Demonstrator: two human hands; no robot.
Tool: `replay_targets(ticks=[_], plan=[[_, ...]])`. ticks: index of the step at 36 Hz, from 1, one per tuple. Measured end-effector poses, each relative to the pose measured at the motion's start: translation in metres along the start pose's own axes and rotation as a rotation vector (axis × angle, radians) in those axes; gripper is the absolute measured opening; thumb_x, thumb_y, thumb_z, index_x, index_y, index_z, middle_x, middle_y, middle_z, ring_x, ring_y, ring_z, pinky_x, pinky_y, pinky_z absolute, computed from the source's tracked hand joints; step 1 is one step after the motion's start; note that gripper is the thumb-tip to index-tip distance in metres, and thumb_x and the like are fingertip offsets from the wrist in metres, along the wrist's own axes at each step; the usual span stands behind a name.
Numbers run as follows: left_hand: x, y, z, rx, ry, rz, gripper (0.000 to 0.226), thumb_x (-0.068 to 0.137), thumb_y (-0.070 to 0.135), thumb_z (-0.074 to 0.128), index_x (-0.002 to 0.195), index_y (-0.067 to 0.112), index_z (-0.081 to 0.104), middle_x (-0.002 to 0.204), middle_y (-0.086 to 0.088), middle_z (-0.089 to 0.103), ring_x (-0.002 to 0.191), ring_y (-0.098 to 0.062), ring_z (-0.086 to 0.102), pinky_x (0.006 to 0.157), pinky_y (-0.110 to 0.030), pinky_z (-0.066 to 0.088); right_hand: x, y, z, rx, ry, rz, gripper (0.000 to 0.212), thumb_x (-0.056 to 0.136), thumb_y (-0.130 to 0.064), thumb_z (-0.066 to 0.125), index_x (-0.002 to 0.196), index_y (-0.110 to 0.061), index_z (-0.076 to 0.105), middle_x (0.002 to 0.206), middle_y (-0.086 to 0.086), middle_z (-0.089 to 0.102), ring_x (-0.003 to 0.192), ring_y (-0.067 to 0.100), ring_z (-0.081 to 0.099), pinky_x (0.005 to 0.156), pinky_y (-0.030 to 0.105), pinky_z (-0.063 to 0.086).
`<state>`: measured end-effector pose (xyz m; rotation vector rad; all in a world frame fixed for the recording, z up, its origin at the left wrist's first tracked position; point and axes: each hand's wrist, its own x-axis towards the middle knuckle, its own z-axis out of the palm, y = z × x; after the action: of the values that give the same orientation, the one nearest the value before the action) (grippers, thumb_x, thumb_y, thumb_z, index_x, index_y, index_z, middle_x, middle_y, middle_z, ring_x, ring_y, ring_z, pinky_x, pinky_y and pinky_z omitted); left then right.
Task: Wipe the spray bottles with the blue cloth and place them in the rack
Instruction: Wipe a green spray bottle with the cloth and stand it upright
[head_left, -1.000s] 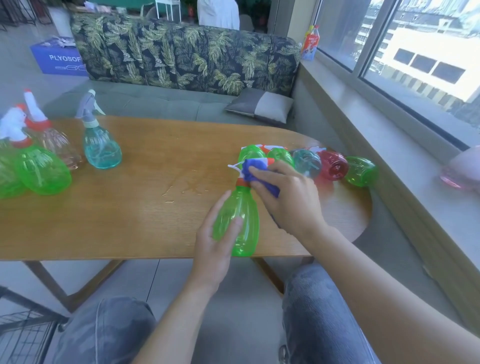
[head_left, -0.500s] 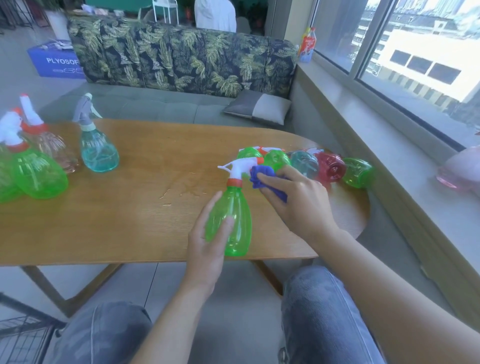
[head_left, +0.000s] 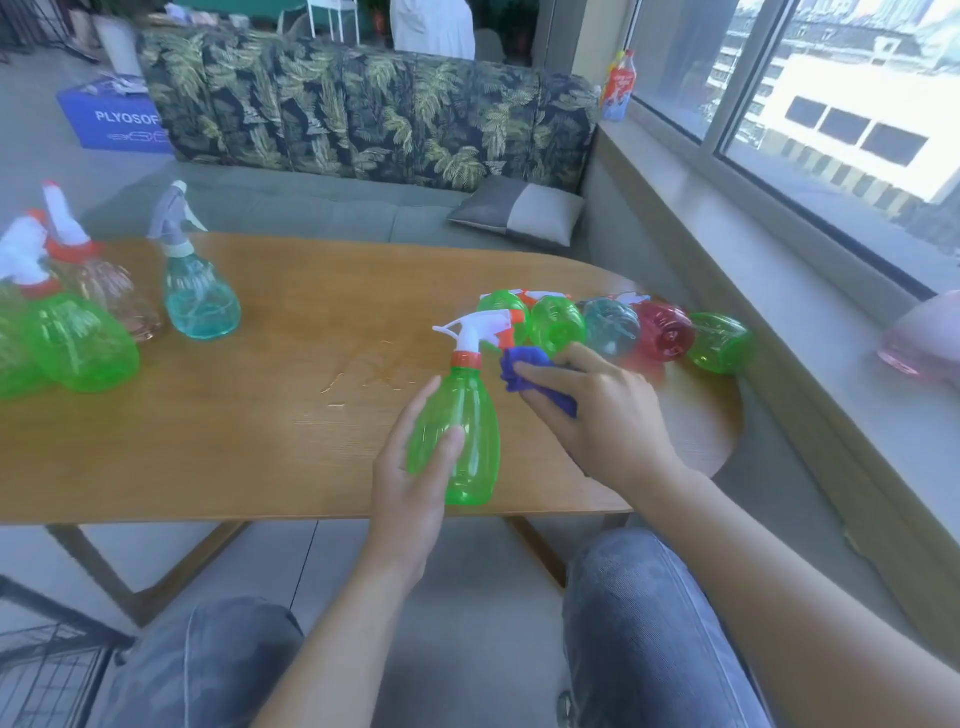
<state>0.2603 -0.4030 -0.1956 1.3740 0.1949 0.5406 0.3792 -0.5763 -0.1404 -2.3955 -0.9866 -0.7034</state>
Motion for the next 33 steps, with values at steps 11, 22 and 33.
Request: replay_targets(ticks=[11, 22, 33], plan=[[-0.003, 0.000, 0.001, 0.039, -0.075, 0.020, 0.058, 0.092, 0.051, 0.073, 0.148, 0.045, 0.061, 0.153, 0.024, 0.059, 0.147, -0.002, 0.050, 0.126, -0.050, 0.039, 0.019, -0.002, -0.018, 0.225, 0.204, 0.168, 0.032, 0.097, -0.046, 0.064, 0.121, -0.030, 0.078, 0.099, -0.009, 0.066, 0.085, 0.009, 0.062, 0.078, 0.031, 0.052], [-0.003, 0.000, 0.001, 0.004, -0.086, 0.020, 0.057, 0.088, 0.053, 0.074, 0.144, 0.049, 0.063, 0.152, 0.024, 0.059, 0.146, -0.004, 0.052, 0.125, -0.052, 0.040, 0.026, 0.006, -0.013, 0.102, 0.162, 0.138, 0.028, 0.097, -0.044, 0.067, 0.121, -0.034, 0.077, 0.105, -0.010, 0.068, 0.084, 0.017, 0.066, 0.070, 0.040, 0.056], [-0.002, -0.006, 0.001, 0.203, -0.153, 0.120, 0.059, 0.089, 0.051, 0.072, 0.146, 0.039, 0.062, 0.144, 0.024, 0.065, 0.138, -0.003, 0.059, 0.112, -0.017, 0.044, 0.026, 0.003, -0.018, 0.135, 0.103, 0.254, 0.021, 0.099, -0.037, 0.069, 0.117, -0.033, 0.079, 0.103, -0.012, 0.067, 0.088, 0.014, 0.065, 0.075, 0.042, 0.056]])
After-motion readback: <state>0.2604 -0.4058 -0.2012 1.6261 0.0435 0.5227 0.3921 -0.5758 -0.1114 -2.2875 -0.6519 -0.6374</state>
